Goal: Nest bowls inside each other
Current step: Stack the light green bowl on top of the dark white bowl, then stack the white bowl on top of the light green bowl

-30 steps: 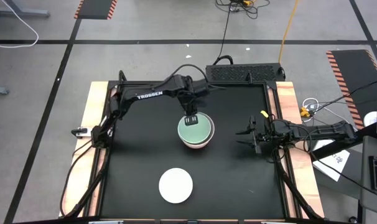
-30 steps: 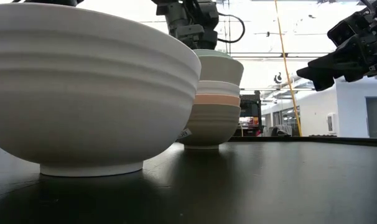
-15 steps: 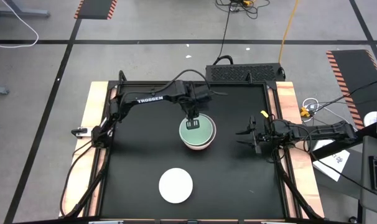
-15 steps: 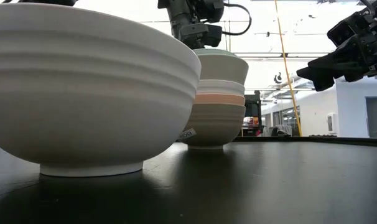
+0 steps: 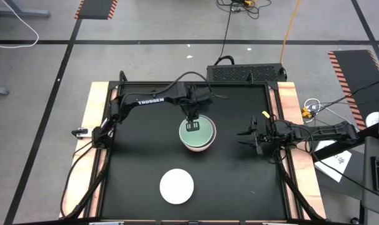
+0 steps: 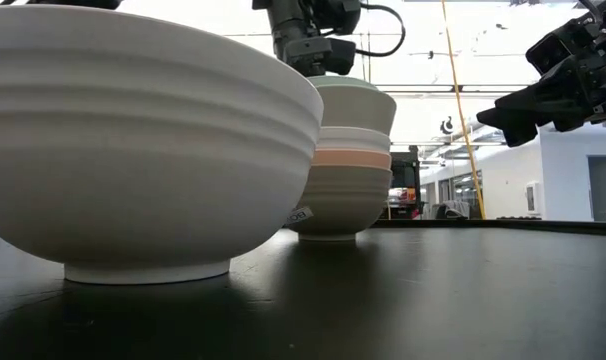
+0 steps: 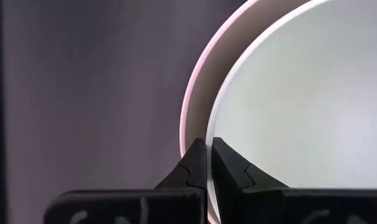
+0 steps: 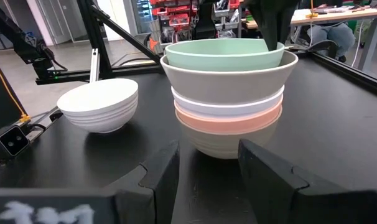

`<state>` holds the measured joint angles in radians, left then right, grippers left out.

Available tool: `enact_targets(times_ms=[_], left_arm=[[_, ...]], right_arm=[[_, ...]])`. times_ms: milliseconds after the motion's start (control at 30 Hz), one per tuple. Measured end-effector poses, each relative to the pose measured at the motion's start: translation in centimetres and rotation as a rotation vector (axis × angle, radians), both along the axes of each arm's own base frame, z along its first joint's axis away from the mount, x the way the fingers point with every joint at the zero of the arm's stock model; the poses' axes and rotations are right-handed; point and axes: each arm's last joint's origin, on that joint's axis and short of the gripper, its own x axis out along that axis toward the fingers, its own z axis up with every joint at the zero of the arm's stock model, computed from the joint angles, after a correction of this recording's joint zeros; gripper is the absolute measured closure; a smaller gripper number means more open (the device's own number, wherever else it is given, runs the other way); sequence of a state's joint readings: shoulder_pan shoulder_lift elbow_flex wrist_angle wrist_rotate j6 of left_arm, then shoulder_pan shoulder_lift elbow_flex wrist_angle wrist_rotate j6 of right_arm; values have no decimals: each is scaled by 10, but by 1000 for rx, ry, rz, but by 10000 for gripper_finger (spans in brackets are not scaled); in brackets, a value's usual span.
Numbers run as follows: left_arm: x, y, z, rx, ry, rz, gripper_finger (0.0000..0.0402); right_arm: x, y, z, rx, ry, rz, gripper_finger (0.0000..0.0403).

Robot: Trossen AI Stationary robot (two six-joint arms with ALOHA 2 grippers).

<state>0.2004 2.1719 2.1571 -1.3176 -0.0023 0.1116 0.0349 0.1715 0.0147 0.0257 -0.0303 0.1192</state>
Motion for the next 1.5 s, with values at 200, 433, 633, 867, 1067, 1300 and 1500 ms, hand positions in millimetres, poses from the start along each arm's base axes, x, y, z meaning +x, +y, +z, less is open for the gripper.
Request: enact_targets(times_ms=[200,433,633,867,1067,1300,1500], left_arm=[[-3,-1,-1,9,35,8,397],[-3,-5,-1,37,54,11,397],[-3,-7,-2,46,56,7,388],[-2,-7,-1,49,47,1,371],[-1,-13,1,59,27,-29,316],[1,-19,10,91,-5,-39,261],[2,-21,25,107,-54,-40,230]], right_arm=[[0,0,0,0,0,0,245],[0,0,0,0,0,0,245],[0,0,0,4,1,-1,245],[0,0,0,11,2,-2,245],[0,0,0,11,2,-2,245],[1,0,-1,9,15,-2,245],[1,0,-2,10,29,-2,245]])
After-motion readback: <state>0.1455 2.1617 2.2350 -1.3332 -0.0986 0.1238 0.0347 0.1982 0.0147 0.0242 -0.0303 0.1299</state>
